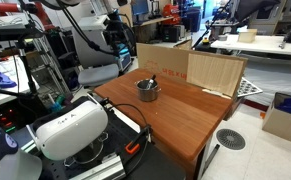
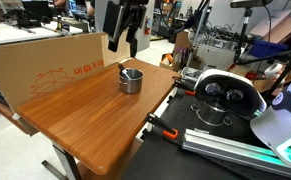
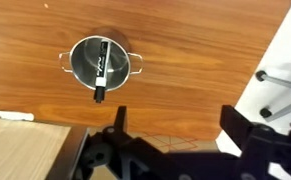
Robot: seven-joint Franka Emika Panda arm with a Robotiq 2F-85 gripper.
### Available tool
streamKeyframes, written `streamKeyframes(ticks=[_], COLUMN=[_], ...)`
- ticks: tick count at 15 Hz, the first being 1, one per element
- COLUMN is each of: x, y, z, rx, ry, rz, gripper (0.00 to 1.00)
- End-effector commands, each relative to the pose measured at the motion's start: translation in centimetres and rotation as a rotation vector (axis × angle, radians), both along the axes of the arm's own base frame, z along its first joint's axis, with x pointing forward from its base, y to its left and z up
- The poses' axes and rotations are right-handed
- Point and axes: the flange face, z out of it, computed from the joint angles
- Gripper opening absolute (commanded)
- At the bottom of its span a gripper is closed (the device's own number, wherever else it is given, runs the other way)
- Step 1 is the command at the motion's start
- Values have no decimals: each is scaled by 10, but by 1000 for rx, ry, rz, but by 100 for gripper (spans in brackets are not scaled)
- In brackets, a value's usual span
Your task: Pick the marker and put it in the pot
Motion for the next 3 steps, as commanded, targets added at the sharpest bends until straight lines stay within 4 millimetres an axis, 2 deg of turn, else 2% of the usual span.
streamKeyframes(ticks=[1,3], x=[0,0], y=[0,0], z=[0,0], rx=[0,0], ry=[1,1], rz=[1,1], gripper=[100,100])
